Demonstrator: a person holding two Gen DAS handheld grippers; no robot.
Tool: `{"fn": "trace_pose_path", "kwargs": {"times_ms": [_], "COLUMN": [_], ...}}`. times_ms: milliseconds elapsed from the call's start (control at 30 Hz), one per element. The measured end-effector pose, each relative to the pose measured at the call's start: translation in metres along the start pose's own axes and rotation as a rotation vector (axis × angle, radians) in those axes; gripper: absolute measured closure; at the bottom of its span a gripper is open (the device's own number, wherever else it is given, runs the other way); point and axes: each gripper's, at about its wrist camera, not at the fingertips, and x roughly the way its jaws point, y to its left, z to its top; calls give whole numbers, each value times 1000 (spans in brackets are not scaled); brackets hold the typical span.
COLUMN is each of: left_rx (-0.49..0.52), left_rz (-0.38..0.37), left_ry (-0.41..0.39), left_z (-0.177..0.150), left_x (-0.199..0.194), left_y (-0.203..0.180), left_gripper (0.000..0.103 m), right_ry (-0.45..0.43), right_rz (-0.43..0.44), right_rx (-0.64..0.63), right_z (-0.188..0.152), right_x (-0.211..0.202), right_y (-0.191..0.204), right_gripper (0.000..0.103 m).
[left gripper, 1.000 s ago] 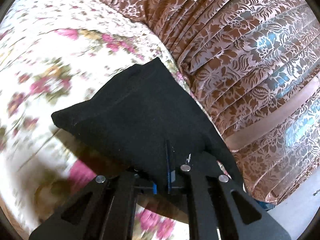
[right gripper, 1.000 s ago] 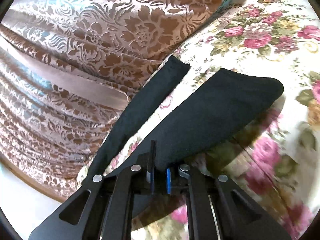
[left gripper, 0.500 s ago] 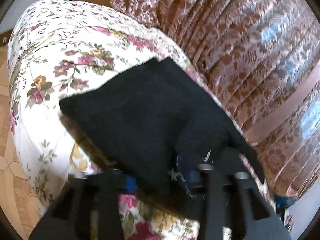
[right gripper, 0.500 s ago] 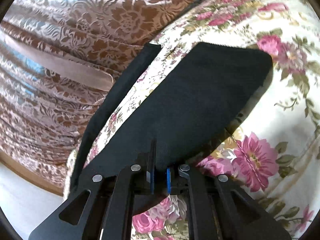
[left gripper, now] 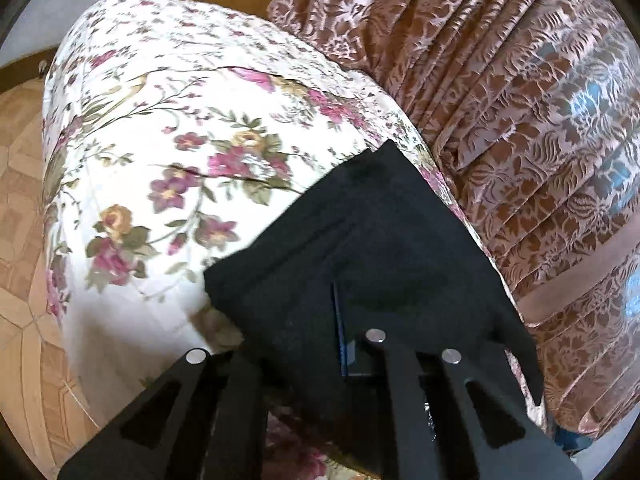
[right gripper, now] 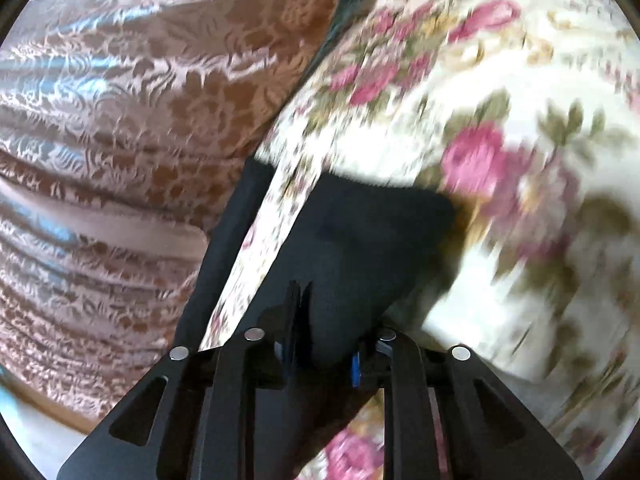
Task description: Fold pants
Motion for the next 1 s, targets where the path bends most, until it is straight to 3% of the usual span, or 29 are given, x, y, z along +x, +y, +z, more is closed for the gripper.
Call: {"fn": "trace_pose_path", "kwargs": {"times_ms": [100,200,300,333,367,400,467,533,600,733,800,867,1000], "left_rx": [49,84,45,32,15,7,-21,-44,-54,-37,-6,53,199], "left_rz": [20,24,6,-1,16,50,131,157,164,124,85,48,-20], "left_ry": [5,-11,-37,-46,-75,-102,-175,-200,-212,-236,-239,-222,-105], "left_z": [-2,-1,4,7,10,13,21,26,34,37,34,31,13], "left_x": [2,0,-9,-13,-20,-25,-38,-44,-48,-46,-41,-30,4], "left_y": [-1,-4,5,8,11,14,23,30,33,14,-4,-28,-79], "left_gripper": [91,84,64,52,42,24,21,21,19,13,10,7,4], "right_ry": [-45,-38,-1,-8,-13,-21,-72,-174,-252,-320,-283,-216,-73], "right_rz": [-9,-82,-158,-144,-148,-166,-248,-366,-412,-377,-335,-262,-186], "right_rx": [-62,-134,-71,-58,-65,-82,-135,-156,-159,-308,-372,-425,-514], "right_z": [10,7,6,6,6,6,8,14,19,16,14,5,-16], "right_x": [-12,-10,-1,-2,-3,-5,-13,-29,-44,-58,-47,-26,22], "right_y": [7,11,-7,-11,-9,-7,0,5,10,48,69,94,132], "right_gripper": [93,93,91,91,88,83,71,60,50,50,42,42,42]}}
